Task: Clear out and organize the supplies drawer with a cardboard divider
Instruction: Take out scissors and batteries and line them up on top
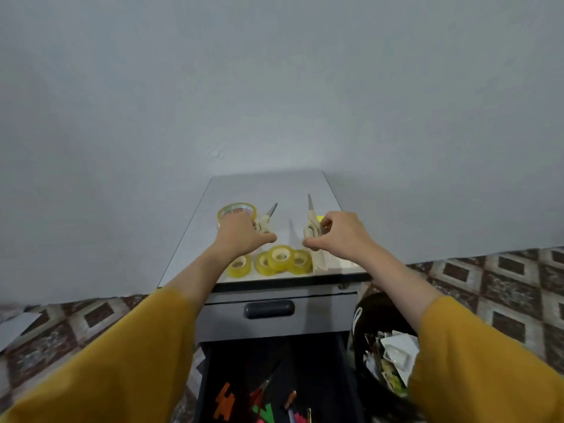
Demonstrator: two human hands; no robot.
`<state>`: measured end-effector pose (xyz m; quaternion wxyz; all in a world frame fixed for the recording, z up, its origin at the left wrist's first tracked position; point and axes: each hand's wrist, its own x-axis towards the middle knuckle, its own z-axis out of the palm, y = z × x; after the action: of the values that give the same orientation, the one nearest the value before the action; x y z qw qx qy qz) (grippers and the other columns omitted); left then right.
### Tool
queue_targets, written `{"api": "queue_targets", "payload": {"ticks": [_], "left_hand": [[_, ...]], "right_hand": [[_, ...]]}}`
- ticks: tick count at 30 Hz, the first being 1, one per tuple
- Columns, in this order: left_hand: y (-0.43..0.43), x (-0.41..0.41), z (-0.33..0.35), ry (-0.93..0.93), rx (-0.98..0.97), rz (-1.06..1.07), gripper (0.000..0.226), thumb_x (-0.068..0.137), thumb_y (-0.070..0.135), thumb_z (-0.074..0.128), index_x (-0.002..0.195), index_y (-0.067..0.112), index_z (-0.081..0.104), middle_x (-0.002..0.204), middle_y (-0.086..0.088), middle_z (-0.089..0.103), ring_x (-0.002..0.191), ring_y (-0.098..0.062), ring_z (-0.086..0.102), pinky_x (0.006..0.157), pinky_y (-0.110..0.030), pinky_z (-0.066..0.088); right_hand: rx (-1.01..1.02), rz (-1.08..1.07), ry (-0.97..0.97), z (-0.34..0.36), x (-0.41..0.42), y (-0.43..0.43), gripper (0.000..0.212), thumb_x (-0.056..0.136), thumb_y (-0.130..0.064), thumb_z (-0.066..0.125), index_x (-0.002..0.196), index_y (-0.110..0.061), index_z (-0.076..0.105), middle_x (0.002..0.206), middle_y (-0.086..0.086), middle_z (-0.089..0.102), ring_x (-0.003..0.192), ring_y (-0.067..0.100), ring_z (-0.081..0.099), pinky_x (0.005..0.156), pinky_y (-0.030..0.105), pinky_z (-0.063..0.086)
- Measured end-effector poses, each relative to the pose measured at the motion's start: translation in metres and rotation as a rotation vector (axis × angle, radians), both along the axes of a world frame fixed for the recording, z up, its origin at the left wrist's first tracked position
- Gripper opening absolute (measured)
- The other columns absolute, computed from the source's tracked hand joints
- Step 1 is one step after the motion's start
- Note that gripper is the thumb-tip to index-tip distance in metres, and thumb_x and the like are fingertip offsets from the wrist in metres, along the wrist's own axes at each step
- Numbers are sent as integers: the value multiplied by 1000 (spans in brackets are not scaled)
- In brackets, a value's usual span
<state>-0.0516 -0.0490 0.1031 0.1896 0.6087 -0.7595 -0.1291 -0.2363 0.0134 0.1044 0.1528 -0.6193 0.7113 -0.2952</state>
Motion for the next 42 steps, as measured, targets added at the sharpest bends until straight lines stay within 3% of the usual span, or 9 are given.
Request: {"api": "queue_targets", "payload": {"ticks": [3, 7, 11, 14, 17, 23, 33, 39, 42], "left_hand": [[-28, -14, -6, -64, 10, 0, 48, 77, 41, 68, 54, 12, 38, 53, 1, 39, 53, -14, 41, 47, -25, 26], [-51, -32, -12, -205, 52, 16, 46, 78, 48, 64, 71, 8, 43, 58, 0, 39, 60, -16, 43, 45, -25, 25], [-62, -48, -18, -326, 81, -29, 45, 79, 51, 64, 84, 8, 49, 78, -4, 49, 79, -20, 50, 64, -26, 38], [-67, -55, -28, -356, 73, -43, 47, 78, 52, 64, 73, 8, 48, 79, -4, 50, 78, -20, 49, 67, -27, 39], [-70, -55, -37, -377, 68, -27, 49, 77, 52, 65, 65, 9, 45, 67, -1, 46, 73, -18, 50, 61, -27, 39], [-71, -51, -39, -452, -43, -27, 51, 79, 54, 65, 95, 6, 58, 89, -7, 55, 87, -23, 59, 61, -28, 42], [-87, -58, -40, -552, -88, -34, 58, 85, 50, 60, 118, 3, 54, 111, -14, 60, 103, -27, 59, 70, -29, 45], [-91, -59, -43, -544, -108, -56, 54, 86, 50, 58, 110, 1, 59, 105, -14, 63, 96, -27, 62, 67, -28, 44], [-89, -52, -38, -427, -115, -94, 49, 88, 45, 57, 99, -3, 62, 100, -16, 63, 93, -29, 62, 67, -31, 44]], "right_hand": [[-2, -15, -7, -5, -10, -24, 31, 63, -33, 75, 66, -9, 56, 62, 2, 54, 60, 18, 48, 54, 29, 38], [6, -11, 10, -10, -20, -45, 33, 66, -35, 75, 63, -10, 53, 57, 1, 48, 58, 16, 44, 49, 27, 32], [-10, 4, -3, -12, -27, -53, 38, 66, -35, 76, 76, 0, 66, 65, 4, 52, 62, 15, 45, 50, 27, 32], [-11, 15, 7, -16, -29, -55, 32, 67, -34, 76, 70, -6, 61, 63, 3, 49, 59, 15, 42, 50, 26, 31], [0, 20, -12, -20, -31, -55, 39, 67, -32, 76, 77, 4, 66, 64, 4, 51, 60, 15, 44, 51, 26, 32], [13, 70, -8, -27, -27, -56, 29, 66, -31, 76, 66, -9, 57, 61, 6, 46, 59, 17, 40, 50, 27, 31], [14, 103, 6, -35, -20, -66, 36, 65, -33, 76, 58, -10, 48, 49, -1, 33, 54, 17, 34, 50, 29, 27], [13, 105, 27, -39, -20, -73, 38, 64, -34, 76, 54, -11, 47, 47, -1, 34, 53, 17, 33, 51, 29, 28], [17, 105, 52, -35, -17, -78, 36, 65, -35, 75, 54, -11, 49, 49, 0, 39, 53, 17, 36, 52, 29, 31]]}}
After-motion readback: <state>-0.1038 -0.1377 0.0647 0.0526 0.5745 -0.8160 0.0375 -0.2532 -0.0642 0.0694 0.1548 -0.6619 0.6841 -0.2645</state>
